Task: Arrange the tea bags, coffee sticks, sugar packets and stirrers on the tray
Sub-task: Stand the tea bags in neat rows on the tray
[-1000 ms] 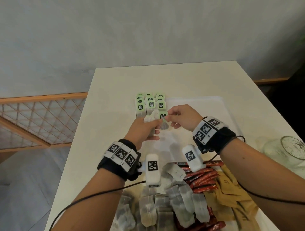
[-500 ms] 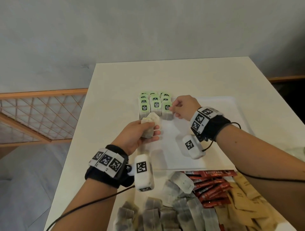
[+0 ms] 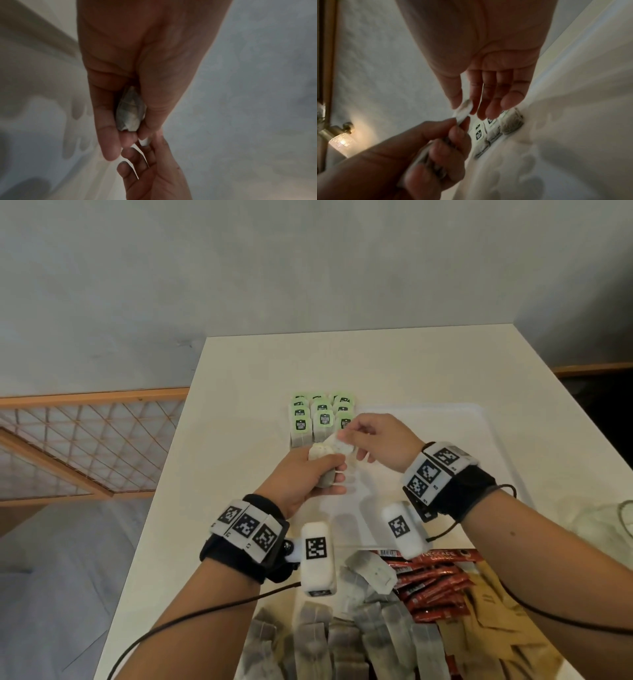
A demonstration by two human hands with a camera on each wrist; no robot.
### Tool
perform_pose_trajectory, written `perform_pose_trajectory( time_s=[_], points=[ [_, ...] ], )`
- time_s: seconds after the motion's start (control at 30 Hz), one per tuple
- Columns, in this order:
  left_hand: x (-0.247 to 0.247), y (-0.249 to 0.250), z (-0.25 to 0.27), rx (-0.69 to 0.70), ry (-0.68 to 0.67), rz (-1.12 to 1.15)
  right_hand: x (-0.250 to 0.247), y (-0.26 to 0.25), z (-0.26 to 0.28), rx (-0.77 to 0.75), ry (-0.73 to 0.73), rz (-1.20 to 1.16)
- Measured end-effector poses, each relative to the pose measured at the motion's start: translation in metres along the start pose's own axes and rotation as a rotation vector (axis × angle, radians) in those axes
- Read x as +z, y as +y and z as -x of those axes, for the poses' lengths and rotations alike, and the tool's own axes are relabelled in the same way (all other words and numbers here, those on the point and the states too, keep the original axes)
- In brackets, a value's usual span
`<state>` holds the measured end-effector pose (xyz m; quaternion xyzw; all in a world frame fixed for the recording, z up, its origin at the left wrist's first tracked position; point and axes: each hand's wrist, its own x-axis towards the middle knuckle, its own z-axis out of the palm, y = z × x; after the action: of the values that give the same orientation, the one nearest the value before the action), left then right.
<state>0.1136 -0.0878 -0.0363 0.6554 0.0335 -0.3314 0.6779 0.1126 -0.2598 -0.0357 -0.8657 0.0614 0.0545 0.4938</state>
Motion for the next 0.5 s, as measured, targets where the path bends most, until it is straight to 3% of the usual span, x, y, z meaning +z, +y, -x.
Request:
perform_pose_trajectory(
  time_s=[0.13, 0.23, 0.37, 0.5],
  points=[
    [0.002, -0.003, 0.006, 0.037, -0.006, -0.092, -0.002, -0.001, 0.015, -0.005, -0.002, 0.004],
    [-0.002, -0.005, 0.012, 0.067, 0.081, -0.19, -0.009, -0.002, 0.021, 0.029, 0.076, 0.008],
    [-0.004, -0.004, 0.017, 0.287, 0.33, -0.433, -0.013, 0.0, 0.027, 0.082, 0.192, -0.008],
    [0.017, 0.0, 0.025, 0.479, 0.336, -0.594, -0.006, -0.002, 0.032, 0.134, 0.229, -0.041]
  ],
)
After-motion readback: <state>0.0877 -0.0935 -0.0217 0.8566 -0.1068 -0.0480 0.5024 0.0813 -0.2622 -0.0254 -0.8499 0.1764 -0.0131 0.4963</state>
